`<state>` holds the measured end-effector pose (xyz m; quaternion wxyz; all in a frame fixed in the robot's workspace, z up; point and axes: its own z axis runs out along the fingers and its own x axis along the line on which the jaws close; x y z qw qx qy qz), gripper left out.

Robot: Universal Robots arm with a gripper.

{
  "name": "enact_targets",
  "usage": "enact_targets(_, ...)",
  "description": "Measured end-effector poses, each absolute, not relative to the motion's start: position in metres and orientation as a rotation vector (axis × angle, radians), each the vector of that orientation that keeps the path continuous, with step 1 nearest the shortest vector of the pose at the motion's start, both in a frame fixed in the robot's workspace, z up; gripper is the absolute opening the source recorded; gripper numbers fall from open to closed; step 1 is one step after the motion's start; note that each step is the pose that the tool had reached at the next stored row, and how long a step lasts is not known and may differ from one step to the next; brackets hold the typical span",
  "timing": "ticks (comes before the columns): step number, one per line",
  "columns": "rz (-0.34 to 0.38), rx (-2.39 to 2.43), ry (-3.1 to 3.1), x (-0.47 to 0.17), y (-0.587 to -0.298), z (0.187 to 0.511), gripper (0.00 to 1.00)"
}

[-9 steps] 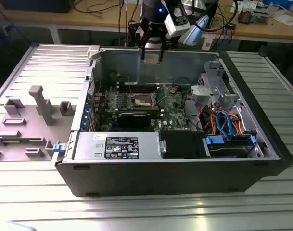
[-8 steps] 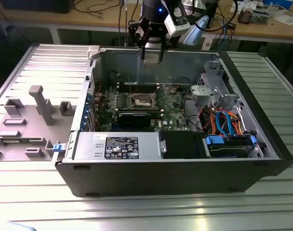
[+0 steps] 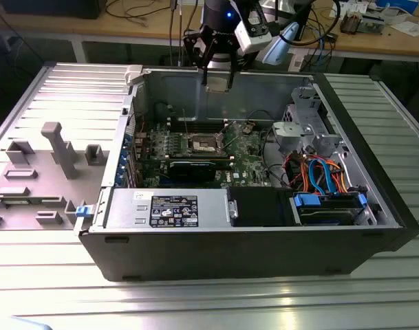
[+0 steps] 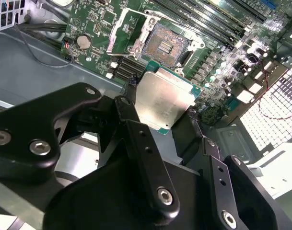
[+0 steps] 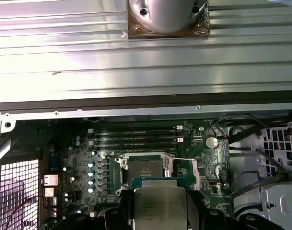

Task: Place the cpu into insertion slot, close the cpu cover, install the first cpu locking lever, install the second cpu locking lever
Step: 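Place the cpu into insertion slot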

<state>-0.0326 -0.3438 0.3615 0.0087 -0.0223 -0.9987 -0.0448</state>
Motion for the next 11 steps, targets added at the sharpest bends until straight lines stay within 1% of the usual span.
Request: enact_targets(11,-0.14,-0.099,-3.12,-0.0327,-0.3439,0.3612,0.54)
